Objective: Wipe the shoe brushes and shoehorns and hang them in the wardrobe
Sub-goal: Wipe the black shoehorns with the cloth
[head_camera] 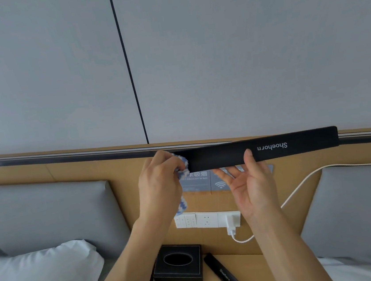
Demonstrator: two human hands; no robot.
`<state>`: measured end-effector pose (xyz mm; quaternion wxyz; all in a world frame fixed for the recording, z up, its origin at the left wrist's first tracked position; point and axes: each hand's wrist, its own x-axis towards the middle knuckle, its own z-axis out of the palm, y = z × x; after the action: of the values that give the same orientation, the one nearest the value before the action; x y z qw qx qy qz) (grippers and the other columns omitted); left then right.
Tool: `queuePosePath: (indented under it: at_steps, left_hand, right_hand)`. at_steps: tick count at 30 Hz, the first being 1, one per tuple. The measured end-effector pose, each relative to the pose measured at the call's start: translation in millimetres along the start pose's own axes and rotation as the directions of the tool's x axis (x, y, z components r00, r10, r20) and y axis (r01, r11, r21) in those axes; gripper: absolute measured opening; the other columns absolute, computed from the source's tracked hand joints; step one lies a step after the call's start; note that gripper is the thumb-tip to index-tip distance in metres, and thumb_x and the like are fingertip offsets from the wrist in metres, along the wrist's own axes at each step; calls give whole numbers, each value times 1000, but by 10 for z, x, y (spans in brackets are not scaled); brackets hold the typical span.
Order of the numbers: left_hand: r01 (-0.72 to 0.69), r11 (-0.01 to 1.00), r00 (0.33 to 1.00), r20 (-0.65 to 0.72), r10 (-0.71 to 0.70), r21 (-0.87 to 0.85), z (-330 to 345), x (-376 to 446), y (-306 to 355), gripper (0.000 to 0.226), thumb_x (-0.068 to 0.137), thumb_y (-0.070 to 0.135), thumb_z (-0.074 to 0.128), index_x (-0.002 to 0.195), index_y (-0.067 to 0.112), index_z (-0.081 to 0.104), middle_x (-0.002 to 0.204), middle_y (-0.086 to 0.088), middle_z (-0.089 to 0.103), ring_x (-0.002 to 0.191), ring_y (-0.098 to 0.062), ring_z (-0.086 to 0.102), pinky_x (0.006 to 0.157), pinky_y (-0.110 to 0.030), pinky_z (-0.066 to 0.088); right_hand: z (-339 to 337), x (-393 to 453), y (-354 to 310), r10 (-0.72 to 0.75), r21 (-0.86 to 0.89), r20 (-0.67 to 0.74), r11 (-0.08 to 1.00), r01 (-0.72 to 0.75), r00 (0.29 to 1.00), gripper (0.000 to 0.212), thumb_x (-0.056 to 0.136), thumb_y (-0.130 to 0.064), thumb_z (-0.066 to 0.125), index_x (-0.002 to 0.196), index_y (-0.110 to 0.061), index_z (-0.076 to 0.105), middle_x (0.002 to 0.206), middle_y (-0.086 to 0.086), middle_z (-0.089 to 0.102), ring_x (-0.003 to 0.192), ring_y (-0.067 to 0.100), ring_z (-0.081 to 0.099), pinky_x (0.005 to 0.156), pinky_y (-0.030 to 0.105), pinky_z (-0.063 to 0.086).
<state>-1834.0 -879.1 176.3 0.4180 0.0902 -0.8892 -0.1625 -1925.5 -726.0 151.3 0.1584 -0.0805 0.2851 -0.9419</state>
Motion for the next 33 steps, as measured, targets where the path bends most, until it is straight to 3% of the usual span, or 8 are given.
queuePosePath:
  at_steps: [8, 13, 16, 19, 21, 26, 29, 33]
  left_hand:
    - [-161, 980, 985, 48, 167, -115, 71, -18, 394, 25, 79, -10, 57, 81, 8, 73, 92, -4, 69, 81, -28, 58, 62, -42, 51]
    - [-190, 957, 968, 123, 220, -221, 68, -55, 529, 28, 82, -10, 59, 85, 14, 72, 97, 4, 68, 91, -21, 59, 77, -34, 50]
    - [-80, 943, 967, 204, 152, -323, 26, -48, 438, 31, 84, -10, 58, 89, 18, 70, 98, 8, 67, 94, -11, 60, 80, -26, 49]
    - [96, 883, 956, 288, 46, -459, -66, -28, 314, 34, 87, -5, 61, 94, 28, 66, 92, 13, 69, 85, -6, 65, 68, -25, 55]
    - [163, 823, 948, 318, 22, -544, -106, -28, 248, 37, 88, -4, 62, 98, 32, 61, 92, 17, 69, 84, -4, 67, 63, -17, 53]
    - [358, 666, 908, 409, -86, -655, -91, -72, 127, 39, 89, 1, 69, 113, 32, 62, 104, 8, 74, 95, -12, 72, 77, -33, 61]
    - [366, 675, 908, 406, -108, -640, -95, -76, 62, 30, 87, 9, 74, 111, 26, 69, 101, 8, 75, 93, -12, 72, 77, -32, 60]
    - [388, 689, 907, 387, -167, -613, -102, -62, -6, 19, 85, 16, 77, 101, 26, 73, 91, 5, 75, 84, -13, 73, 73, -33, 60]
  right_hand:
    - [71, -77, 62, 27, -80, -27, 996, -29, 999, 20, 101, -24, 52, 118, -19, 62, 100, 10, 76, 94, 28, 75, 72, 40, 63]
    - [27, -151, 134, 105, -105, -41, 989, -109, 994, 26, 99, -26, 54, 119, -12, 63, 110, 14, 70, 93, 25, 74, 72, 37, 60]
    - [-42, -161, 58, 133, -185, 115, 977, -110, 984, 33, 95, -24, 55, 124, -8, 63, 115, 18, 68, 101, 30, 70, 84, 44, 57]
    - [-137, -155, -42, 160, -338, 340, 940, -38, 927, 30, 94, -4, 55, 122, -8, 67, 120, 17, 68, 110, 31, 66, 88, 42, 56]
    - [-182, -135, -74, 148, -448, 404, 892, 55, 902, 29, 91, -4, 62, 118, -11, 69, 122, 13, 69, 112, 31, 67, 88, 39, 57]
    - [-139, -95, -107, 89, -609, 398, 770, 191, 913, 39, 78, -20, 82, 113, -18, 67, 114, 7, 71, 102, 31, 71, 77, 43, 61]
    - [-90, -84, -104, 38, -712, 350, 659, 240, 936, 39, 70, -27, 88, 101, -21, 65, 101, 2, 73, 94, 25, 73, 69, 43, 62]
    - [-51, -82, -73, 40, -778, 316, 583, 235, 948, 25, 79, -16, 82, 99, -15, 67, 93, 5, 75, 83, 24, 76, 68, 44, 64]
